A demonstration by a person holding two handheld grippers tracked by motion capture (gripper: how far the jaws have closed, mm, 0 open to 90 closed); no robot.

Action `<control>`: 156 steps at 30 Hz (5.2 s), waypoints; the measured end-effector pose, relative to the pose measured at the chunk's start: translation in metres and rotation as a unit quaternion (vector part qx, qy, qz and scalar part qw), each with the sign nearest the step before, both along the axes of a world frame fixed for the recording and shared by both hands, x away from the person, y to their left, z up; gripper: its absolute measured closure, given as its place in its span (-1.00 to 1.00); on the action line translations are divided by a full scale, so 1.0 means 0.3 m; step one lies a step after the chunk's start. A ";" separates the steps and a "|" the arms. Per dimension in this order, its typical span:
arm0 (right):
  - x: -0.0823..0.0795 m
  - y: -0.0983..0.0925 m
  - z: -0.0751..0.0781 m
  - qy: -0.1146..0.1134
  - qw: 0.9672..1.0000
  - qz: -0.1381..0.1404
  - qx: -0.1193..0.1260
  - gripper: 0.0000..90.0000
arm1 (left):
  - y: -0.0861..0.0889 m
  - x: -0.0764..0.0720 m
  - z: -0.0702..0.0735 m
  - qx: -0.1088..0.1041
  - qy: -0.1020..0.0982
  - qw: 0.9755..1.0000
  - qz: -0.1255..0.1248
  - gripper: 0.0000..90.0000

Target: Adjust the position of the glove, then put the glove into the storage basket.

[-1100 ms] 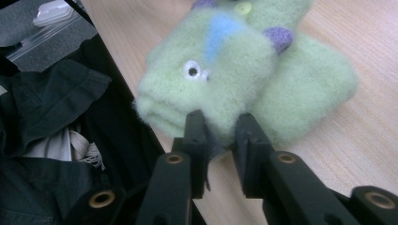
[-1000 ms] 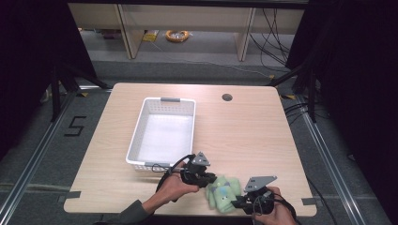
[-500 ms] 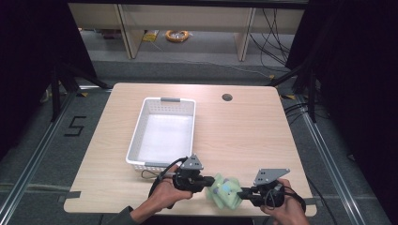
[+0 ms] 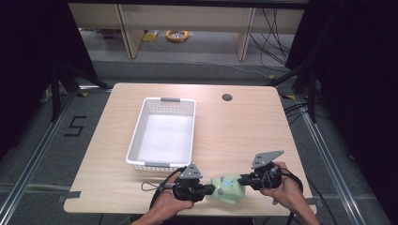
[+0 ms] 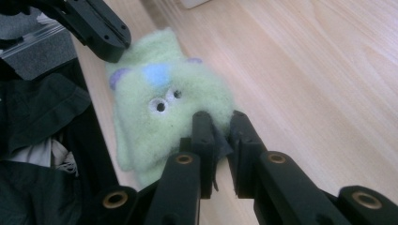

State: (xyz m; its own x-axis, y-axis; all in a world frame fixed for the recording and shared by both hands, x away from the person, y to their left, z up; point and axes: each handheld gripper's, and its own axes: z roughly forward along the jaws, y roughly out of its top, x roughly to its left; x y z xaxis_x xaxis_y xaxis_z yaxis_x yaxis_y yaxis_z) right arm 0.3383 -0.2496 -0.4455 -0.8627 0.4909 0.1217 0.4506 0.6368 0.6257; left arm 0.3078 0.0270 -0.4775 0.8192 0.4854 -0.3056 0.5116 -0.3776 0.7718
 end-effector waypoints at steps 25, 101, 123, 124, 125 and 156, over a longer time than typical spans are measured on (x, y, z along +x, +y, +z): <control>-0.007 -0.043 -0.038 0.024 0.990 -0.132 0.050 0.05 | 0.079 0.026 -0.055 -0.024 0.066 0.994 0.083 0.15; -0.053 0.018 -0.126 0.115 0.978 -0.111 0.134 0.77 | 0.033 0.011 -0.059 -0.016 0.079 0.996 0.045 0.64; 0.019 0.141 0.088 0.051 0.986 -0.079 0.138 0.77 | 0.165 0.064 0.161 -0.020 0.028 0.998 0.054 0.63; 0.022 0.147 0.098 0.055 0.986 -0.079 0.135 0.77 | 0.173 0.068 0.171 -0.019 0.029 0.998 0.055 0.63; 0.032 0.152 0.104 0.047 0.987 -0.070 0.137 0.77 | 0.182 0.074 0.179 -0.016 0.025 0.998 0.056 0.63; 0.291 0.573 0.194 0.058 0.991 -0.041 0.111 0.77 | 0.541 0.271 0.251 0.029 0.070 0.988 0.133 0.63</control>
